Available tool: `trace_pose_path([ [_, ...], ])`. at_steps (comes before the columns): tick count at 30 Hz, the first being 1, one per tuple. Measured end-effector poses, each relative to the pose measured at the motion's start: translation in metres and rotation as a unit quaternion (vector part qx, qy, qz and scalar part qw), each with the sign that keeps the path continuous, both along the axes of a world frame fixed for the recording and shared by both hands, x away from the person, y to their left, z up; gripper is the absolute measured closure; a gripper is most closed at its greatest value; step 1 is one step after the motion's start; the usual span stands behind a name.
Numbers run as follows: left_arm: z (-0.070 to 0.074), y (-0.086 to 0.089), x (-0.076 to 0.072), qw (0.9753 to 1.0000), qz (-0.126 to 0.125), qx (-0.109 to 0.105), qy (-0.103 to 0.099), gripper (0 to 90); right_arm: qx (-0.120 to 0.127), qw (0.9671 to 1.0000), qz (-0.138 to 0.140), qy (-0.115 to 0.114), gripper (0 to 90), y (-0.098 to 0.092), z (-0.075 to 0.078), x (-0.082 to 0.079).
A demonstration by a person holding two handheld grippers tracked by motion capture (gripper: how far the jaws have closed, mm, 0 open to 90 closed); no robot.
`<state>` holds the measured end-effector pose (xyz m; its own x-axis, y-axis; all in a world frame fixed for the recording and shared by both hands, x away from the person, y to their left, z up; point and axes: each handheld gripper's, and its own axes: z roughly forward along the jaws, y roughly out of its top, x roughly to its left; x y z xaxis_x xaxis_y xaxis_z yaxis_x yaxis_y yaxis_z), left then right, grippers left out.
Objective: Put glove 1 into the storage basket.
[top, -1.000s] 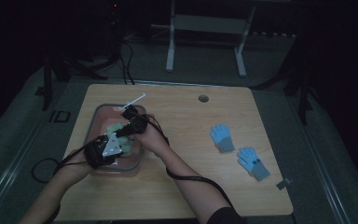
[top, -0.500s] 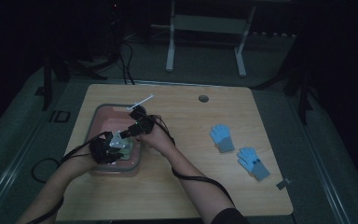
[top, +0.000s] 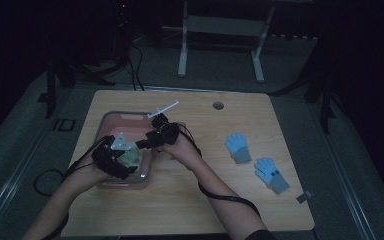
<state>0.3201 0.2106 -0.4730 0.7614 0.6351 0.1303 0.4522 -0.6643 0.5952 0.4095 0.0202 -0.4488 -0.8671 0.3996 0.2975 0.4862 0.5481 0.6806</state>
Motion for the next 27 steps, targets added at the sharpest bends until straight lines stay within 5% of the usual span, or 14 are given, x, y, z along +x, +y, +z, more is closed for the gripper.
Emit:
trace_pose_path([
  [4, 0.007, -0.008, -0.005, 0.9996, -0.005, -0.028, -0.003, 10.6, -0.002, 0.9999, 0.006, -0.010, 35.4, -0.012, 0.005, -0.008],
  [13, 0.013, -0.036, -0.014, 0.9987, -0.029, -0.041, -0.011, 3.2, 0.000, 0.9999, 0.012, -0.009, 22.2, -0.044, 0.005, -0.015],
  [27, 0.012, -0.073, -0.021, 0.9968, -0.062, -0.049, -0.007, 2.7, -0.003, 0.9998, 0.000, -0.019, 20.1, -0.091, -0.004, -0.028],
])
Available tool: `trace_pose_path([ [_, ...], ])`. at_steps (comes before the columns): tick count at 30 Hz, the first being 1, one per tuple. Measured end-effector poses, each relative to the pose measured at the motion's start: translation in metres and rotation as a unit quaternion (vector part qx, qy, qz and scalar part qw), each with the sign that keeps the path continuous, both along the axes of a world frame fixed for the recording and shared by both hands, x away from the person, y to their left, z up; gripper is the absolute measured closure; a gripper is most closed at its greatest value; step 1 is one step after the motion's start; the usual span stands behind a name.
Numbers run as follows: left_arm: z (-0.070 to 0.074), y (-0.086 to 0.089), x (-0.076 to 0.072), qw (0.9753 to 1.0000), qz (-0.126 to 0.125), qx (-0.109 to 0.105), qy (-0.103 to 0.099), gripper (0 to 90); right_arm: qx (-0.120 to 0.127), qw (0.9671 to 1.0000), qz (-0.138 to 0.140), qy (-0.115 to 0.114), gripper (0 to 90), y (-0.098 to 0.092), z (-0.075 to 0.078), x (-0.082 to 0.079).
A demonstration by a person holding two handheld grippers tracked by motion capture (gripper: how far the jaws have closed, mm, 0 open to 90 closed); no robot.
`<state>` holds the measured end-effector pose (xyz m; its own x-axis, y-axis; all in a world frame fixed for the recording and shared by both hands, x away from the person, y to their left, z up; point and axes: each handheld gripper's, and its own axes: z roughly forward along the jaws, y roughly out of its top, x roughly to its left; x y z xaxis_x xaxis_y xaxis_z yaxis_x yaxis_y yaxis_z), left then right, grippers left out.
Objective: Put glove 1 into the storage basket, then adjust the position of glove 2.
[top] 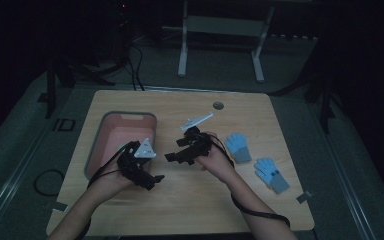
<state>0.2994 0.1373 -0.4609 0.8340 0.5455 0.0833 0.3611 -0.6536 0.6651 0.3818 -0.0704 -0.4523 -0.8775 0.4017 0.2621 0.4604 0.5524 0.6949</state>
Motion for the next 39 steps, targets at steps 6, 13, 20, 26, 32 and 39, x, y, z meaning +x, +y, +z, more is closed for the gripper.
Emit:
trace_pose_path([
  [6, 0.000, -0.019, -0.009, 0.9995, -0.023, -0.003, -0.024, 2.7, 0.001, 0.9998, -0.004, -0.021, 20.2, -0.019, -0.003, -0.003],
  [13, -0.003, -0.039, -0.016, 0.9979, -0.047, -0.021, -0.039, 2.6, -0.005, 0.9990, -0.015, -0.041, 18.8, -0.044, -0.005, -0.007],
  [20, -0.018, -0.054, -0.023, 0.9974, -0.051, -0.034, -0.039, 2.7, -0.023, 0.9986, -0.028, -0.038, 13.6, -0.074, -0.018, -0.013],
  [26, -0.035, -0.062, -0.023, 0.9974, -0.053, -0.038, -0.030, 2.7, -0.027, 0.9965, -0.051, -0.060, 12.9, -0.102, -0.029, -0.018],
  [32, -0.049, -0.070, -0.027, 0.9951, -0.076, -0.060, -0.020, 2.7, -0.014, 0.9948, -0.072, -0.072, 14.7, -0.130, -0.037, -0.017],
  [39, -0.068, -0.080, -0.031, 0.9946, -0.088, -0.054, -0.013, 2.7, -0.022, 0.9875, -0.113, -0.107, 33.2, -0.158, -0.040, -0.013],
])
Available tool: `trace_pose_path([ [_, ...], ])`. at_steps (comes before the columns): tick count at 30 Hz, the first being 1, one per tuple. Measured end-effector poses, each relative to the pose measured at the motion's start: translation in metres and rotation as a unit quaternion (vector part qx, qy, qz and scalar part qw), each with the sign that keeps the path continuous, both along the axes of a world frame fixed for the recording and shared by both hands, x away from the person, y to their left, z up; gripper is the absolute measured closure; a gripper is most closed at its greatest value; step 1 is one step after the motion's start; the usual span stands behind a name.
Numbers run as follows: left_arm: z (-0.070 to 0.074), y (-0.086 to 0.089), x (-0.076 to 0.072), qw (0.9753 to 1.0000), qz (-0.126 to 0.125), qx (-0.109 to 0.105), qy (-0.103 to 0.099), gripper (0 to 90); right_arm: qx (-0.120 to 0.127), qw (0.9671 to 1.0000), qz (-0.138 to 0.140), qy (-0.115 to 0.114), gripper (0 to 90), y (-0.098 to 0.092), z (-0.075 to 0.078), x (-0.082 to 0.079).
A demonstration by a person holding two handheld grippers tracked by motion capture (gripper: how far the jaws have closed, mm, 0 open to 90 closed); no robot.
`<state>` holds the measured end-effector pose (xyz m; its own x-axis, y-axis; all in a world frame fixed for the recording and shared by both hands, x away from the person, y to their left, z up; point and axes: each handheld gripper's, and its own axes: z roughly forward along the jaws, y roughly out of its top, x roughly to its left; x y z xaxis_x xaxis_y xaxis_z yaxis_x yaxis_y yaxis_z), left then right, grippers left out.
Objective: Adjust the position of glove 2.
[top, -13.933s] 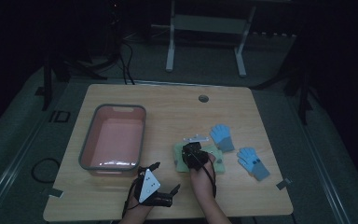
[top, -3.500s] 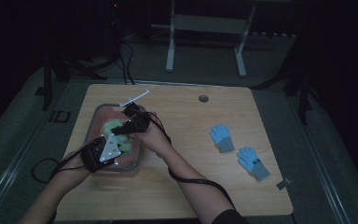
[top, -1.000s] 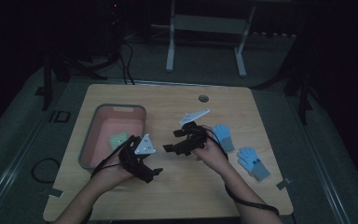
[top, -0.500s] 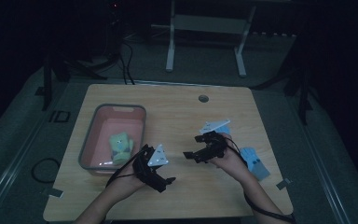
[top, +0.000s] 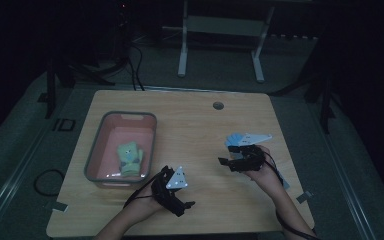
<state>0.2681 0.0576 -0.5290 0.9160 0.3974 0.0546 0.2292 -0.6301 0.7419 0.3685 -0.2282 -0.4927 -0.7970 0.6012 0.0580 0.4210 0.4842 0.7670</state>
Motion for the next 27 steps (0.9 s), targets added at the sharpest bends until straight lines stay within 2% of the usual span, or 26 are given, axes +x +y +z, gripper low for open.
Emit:
trace_pose_path([
  [5, -0.011, 0.000, 0.000, 0.9999, 0.009, -0.003, 0.007, 2.7, -0.017, 0.9995, -0.023, -0.016, 39.8, -0.016, -0.003, 0.008],
  [6, -0.013, 0.000, 0.000, 0.9999, 0.009, -0.003, 0.008, 2.7, -0.020, 0.9993, -0.027, -0.015, 43.8, -0.019, -0.003, 0.010],
  [11, -0.022, 0.001, -0.002, 0.9998, 0.013, -0.004, 0.013, 2.7, -0.036, 0.9977, -0.054, -0.019, 46.6, -0.033, -0.004, 0.025],
  [15, -0.026, 0.001, -0.003, 0.9998, 0.016, -0.003, 0.013, 2.7, -0.038, 0.9970, -0.066, -0.015, 50.1, -0.039, -0.002, 0.035],
  [16, -0.028, 0.003, -0.004, 0.9997, 0.019, 0.001, 0.011, 2.7, -0.032, 0.9964, -0.079, -0.002, 53.7, -0.044, -0.001, 0.045],
  [19, -0.030, 0.004, -0.004, 0.9997, 0.021, 0.002, 0.013, 2.7, -0.035, 0.9956, -0.087, 0.001, 54.6, -0.048, -0.001, 0.052],
  [20, -0.031, 0.005, -0.004, 0.9997, 0.023, 0.001, 0.013, 2.7, -0.042, 0.9946, -0.095, 0.002, 55.1, -0.050, -0.002, 0.058],
  [23, -0.033, 0.005, -0.006, 0.9996, 0.024, 0.009, 0.007, 2.7, -0.048, 0.9943, -0.095, 0.006, 55.2, -0.051, -0.006, 0.063],
  [24, -0.034, 0.006, -0.007, 0.9996, 0.026, 0.010, 0.004, 2.7, -0.068, 0.9932, -0.095, 0.001, 56.1, -0.048, -0.012, 0.067],
  [26, -0.034, 0.006, -0.007, 0.9996, 0.024, 0.012, 0.001, 2.7, -0.074, 0.9930, -0.093, 0.004, 58.3, -0.047, -0.015, 0.069],
  [27, -0.033, 0.006, -0.008, 0.9996, 0.026, 0.011, -0.002, 2.7, -0.083, 0.9922, -0.093, 0.006, 60.1, -0.045, -0.022, 0.072],
])
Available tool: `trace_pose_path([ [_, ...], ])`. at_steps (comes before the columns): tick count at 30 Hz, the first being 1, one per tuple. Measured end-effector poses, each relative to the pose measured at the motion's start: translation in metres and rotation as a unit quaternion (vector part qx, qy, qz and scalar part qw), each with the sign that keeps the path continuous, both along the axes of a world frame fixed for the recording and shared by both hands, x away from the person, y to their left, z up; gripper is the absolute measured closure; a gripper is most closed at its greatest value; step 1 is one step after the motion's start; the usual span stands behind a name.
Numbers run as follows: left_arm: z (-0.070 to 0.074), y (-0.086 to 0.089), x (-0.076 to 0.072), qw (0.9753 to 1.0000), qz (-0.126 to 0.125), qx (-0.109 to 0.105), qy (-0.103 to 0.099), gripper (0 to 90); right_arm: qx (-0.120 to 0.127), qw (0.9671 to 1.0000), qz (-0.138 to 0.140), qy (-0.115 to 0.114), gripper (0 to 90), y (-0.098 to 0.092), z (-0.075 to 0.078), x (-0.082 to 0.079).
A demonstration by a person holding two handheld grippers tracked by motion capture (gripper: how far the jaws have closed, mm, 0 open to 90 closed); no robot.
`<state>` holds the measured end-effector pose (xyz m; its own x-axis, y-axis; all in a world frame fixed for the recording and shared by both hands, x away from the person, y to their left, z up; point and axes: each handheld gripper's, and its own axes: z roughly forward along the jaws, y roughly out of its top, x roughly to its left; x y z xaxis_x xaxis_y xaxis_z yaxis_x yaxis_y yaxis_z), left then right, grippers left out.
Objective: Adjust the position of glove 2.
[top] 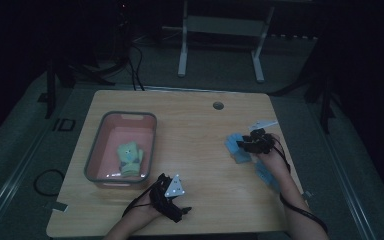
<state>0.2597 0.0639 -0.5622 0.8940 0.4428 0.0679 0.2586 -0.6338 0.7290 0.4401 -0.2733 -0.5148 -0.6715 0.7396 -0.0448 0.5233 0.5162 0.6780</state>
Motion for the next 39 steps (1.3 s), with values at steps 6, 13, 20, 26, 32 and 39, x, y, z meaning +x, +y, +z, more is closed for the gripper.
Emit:
trace_pose_path([
  [6, 0.001, 0.007, -0.001, 0.9999, 0.009, -0.011, 0.001, 2.7, -0.028, 0.9992, 0.016, 0.023, 60.6, 0.004, -0.018, 0.006],
  [13, 0.000, 0.011, -0.002, 0.9999, 0.009, -0.012, -0.002, 2.7, -0.018, 0.9987, 0.017, 0.044, 67.1, 0.002, -0.025, 0.008],
  [20, -0.001, 0.010, -0.003, 0.9999, 0.010, -0.009, -0.004, 2.7, -0.025, 0.9990, 0.004, 0.038, 81.7, 0.007, -0.026, 0.004],
  [26, -0.001, 0.011, -0.004, 0.9998, 0.009, -0.012, -0.010, 2.7, -0.007, 0.9985, -0.016, 0.052, 87.4, 0.015, -0.012, -0.002],
  [32, -0.001, 0.010, -0.004, 0.9999, 0.009, -0.011, -0.010, 2.7, 0.020, 0.9992, -0.025, 0.025, 87.8, 0.029, 0.020, -0.020],
  [39, -0.002, 0.010, -0.004, 0.9999, 0.009, -0.008, -0.009, 2.7, 0.043, 0.9988, -0.025, -0.006, 87.8, 0.051, 0.053, -0.053],
])
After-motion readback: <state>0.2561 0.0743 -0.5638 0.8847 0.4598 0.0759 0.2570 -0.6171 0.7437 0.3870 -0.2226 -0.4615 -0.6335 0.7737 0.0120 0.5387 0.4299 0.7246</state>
